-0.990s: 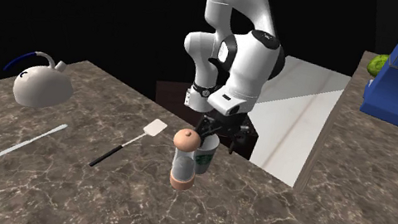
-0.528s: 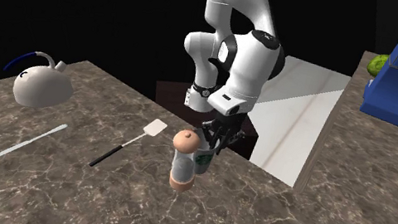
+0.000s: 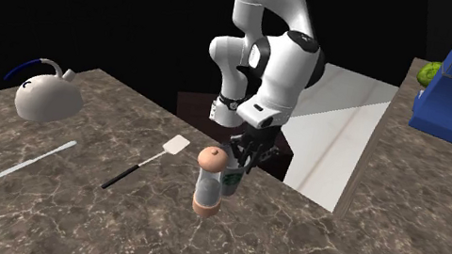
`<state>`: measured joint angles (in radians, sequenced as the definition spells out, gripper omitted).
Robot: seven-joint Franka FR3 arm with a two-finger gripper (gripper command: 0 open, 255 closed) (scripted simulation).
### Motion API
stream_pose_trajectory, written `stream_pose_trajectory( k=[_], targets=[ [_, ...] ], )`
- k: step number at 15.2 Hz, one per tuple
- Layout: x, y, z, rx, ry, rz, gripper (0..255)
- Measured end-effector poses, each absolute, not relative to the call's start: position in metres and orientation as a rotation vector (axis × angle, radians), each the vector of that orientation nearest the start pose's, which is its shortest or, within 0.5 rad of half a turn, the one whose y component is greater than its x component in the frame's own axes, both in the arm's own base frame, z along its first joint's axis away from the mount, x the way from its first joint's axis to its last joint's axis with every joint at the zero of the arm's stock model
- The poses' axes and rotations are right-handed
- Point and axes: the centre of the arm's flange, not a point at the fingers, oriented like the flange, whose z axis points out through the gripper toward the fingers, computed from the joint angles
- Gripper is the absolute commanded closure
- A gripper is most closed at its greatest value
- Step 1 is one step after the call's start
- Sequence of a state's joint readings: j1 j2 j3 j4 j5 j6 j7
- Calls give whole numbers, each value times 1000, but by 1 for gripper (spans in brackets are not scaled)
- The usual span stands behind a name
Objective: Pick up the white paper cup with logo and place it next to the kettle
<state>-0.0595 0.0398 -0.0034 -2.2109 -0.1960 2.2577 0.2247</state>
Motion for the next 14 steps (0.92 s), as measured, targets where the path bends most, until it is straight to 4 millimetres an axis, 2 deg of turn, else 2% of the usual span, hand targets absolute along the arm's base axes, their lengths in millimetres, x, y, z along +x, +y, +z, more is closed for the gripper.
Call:
stream_pose_trajectory(
  k=[14],
  targets=[
    [533,-39,433,-3281,269,-32,255]
  ],
)
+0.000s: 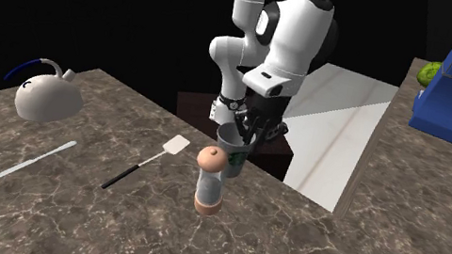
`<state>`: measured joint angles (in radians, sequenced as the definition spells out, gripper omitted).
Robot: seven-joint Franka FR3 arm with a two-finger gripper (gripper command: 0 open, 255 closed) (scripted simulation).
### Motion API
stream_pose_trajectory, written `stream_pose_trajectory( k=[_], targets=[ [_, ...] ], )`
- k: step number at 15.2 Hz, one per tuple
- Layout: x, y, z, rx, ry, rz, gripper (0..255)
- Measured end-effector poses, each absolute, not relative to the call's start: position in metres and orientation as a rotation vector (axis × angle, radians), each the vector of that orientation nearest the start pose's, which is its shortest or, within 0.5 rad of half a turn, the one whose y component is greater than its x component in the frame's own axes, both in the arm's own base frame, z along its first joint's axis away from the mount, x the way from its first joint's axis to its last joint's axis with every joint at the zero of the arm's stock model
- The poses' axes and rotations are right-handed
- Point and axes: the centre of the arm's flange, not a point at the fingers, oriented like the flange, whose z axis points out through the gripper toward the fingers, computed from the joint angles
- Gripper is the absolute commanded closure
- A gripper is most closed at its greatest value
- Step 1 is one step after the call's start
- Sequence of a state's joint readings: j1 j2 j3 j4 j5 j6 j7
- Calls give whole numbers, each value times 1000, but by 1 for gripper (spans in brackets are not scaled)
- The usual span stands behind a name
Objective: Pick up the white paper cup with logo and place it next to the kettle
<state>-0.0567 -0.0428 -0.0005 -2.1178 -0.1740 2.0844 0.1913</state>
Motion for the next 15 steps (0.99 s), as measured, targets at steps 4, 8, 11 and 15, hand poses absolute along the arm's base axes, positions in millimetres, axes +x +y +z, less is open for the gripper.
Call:
stream_pose_trajectory(
  k=[4,8,11,15],
  targets=[
    [532,-40,456,-3281,269,-32,255],
    [534,-40,478,-3281,269,-32,255],
    [534,-40,493,-3281,269,-32,255],
    [534,-39,514,-3281,269,-32,255]
  ],
)
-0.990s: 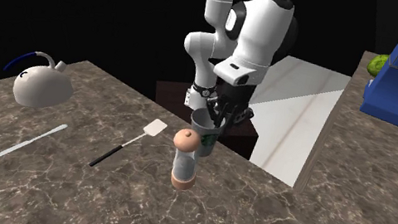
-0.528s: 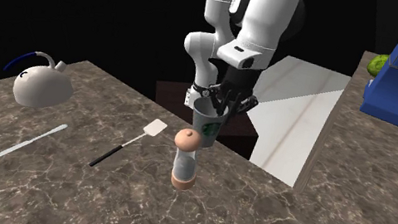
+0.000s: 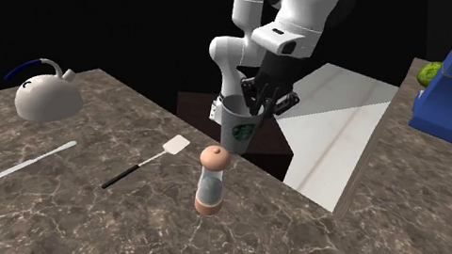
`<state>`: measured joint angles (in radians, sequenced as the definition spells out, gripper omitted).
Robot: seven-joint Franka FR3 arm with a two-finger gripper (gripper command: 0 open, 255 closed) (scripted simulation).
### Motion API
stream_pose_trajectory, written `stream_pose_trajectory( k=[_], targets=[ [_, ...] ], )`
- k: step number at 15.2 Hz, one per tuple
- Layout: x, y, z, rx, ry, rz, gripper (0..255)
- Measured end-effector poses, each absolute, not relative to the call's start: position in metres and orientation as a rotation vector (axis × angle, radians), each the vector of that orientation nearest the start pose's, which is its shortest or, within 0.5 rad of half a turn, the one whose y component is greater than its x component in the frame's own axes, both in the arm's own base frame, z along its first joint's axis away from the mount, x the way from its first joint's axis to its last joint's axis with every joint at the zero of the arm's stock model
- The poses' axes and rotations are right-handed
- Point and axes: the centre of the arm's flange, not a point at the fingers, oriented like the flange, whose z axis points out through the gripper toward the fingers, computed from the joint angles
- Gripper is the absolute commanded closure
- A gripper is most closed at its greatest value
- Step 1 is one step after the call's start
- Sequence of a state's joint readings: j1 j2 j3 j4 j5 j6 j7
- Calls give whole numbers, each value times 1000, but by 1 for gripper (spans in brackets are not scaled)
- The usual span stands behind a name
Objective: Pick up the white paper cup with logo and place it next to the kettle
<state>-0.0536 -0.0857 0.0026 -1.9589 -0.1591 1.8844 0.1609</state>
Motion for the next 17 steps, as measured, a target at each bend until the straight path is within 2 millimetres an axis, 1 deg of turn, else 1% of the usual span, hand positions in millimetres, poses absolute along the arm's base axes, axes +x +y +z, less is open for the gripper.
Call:
stream_pose_trajectory(
  k=[17],
  targets=[
    [533,-40,603,-3281,269,-32,255]
  ],
)
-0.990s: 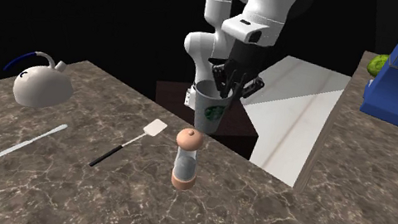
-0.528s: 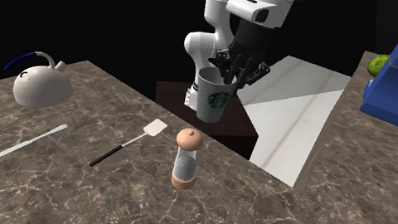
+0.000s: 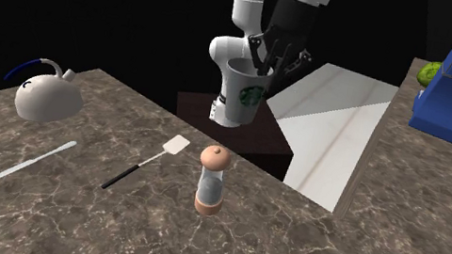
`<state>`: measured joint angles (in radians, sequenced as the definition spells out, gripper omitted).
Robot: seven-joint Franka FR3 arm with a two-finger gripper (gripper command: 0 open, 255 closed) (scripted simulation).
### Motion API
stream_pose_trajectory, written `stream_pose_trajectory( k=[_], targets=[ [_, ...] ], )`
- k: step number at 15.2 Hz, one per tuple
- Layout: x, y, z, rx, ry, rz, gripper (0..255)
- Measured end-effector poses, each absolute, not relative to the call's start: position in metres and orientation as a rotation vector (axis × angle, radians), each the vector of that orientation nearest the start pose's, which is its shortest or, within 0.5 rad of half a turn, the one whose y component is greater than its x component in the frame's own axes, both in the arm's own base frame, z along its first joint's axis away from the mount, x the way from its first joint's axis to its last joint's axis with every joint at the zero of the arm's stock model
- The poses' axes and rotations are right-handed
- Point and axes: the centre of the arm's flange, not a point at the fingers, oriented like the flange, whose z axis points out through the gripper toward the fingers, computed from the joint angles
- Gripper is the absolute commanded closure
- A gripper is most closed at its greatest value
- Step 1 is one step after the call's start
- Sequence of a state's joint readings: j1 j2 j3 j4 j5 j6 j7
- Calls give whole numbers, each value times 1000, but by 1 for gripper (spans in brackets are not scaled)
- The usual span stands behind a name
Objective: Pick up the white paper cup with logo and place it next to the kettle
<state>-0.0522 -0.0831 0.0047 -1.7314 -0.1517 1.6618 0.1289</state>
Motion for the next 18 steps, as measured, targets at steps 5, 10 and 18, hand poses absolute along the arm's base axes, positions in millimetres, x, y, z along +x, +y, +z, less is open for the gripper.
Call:
stream_pose_trajectory(
  k=[5,10,18],
  targets=[
    [503,-85,607,-3282,271,-32,255],
    [469,-139,606,-3282,272,-32,255],
    [407,-223,606,-3281,271,-32,255]
  ],
)
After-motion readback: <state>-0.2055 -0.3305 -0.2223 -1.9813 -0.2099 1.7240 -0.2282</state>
